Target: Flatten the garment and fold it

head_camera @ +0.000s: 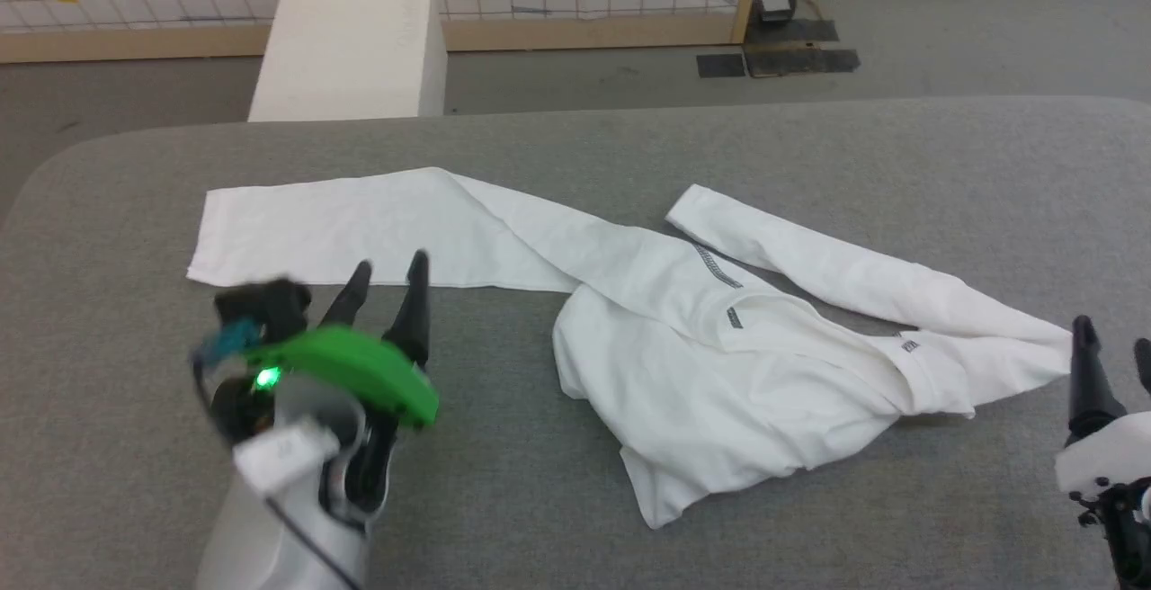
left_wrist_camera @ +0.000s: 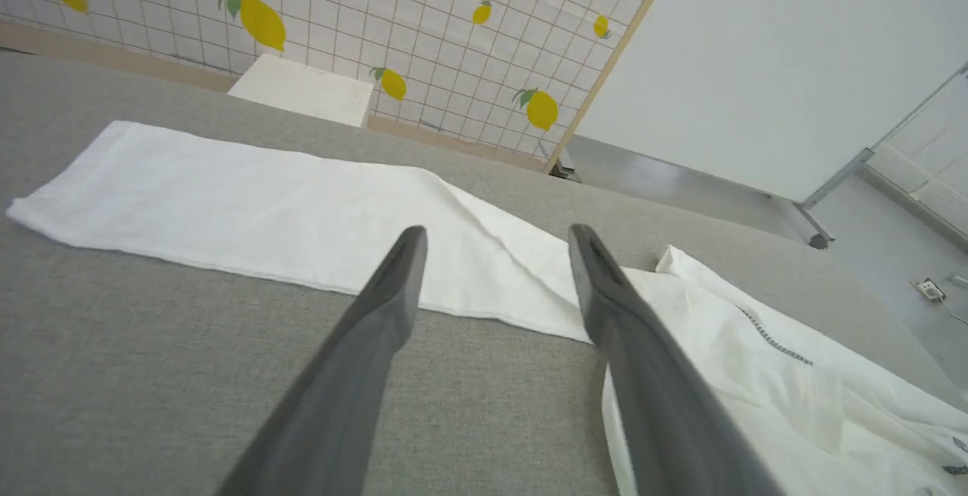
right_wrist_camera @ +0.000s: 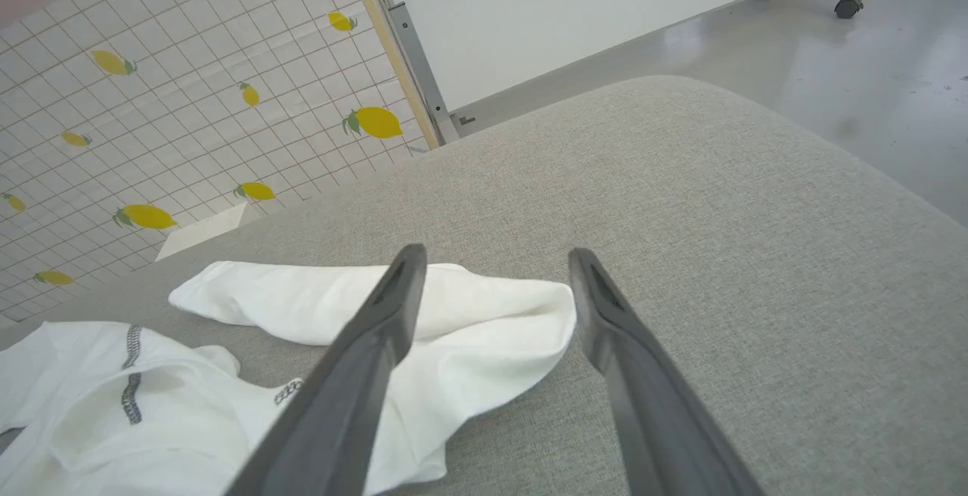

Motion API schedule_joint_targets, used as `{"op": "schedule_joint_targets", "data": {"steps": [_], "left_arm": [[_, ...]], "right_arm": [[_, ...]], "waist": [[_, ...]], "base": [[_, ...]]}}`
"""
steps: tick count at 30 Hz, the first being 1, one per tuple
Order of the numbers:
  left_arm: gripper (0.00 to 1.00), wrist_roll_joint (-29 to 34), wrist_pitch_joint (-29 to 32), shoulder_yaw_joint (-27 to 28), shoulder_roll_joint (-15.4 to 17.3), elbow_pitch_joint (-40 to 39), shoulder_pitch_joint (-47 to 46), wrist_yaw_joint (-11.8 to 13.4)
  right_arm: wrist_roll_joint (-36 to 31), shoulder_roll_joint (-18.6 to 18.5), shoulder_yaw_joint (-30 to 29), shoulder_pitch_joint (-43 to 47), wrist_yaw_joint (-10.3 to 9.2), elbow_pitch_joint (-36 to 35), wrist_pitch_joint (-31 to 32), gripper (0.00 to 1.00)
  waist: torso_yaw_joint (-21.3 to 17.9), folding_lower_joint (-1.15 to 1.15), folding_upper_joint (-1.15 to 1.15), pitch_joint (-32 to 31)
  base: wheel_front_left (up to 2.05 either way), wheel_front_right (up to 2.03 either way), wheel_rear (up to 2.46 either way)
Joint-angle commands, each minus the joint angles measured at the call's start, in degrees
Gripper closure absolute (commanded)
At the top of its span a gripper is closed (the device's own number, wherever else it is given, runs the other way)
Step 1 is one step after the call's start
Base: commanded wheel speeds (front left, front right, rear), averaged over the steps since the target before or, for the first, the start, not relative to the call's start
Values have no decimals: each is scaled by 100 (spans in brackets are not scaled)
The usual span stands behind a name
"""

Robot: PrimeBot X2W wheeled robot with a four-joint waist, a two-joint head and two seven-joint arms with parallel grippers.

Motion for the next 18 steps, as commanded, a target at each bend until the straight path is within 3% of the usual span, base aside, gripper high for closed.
{"op": "schedule_joint_targets", "data": {"steps": [1, 6, 9, 12, 18], "left_arm": [[0, -189, 434, -39, -40, 193, -427, 88], [0, -891, 2035, -446, -110, 927, -1587, 345], [0, -868, 2875, -854, -116, 1408, -2049, 566], [0, -715, 3289, -1056, -69, 1781, -2289, 749], [0, -692, 3393, -1044, 26, 2107, -2434, 869]], "right_arm": [[67, 5, 96, 30, -9, -55, -46, 0], [16, 5, 258, -47, -9, -93, -86, 0], [38, 5, 362, -134, -9, -82, -109, 0], [54, 6, 401, -178, -9, -45, -168, 0], [52, 6, 376, -217, -9, 24, -298, 0]], "waist": [[-213, 0, 0, 194], [-526, 0, 0, 453], [-744, 0, 0, 632], [-909, 0, 0, 774], [-1056, 0, 0, 939]], "base": [[0, 0, 0], [0, 0, 0], [0, 0, 0], [0, 0, 0], [0, 0, 0]]}}
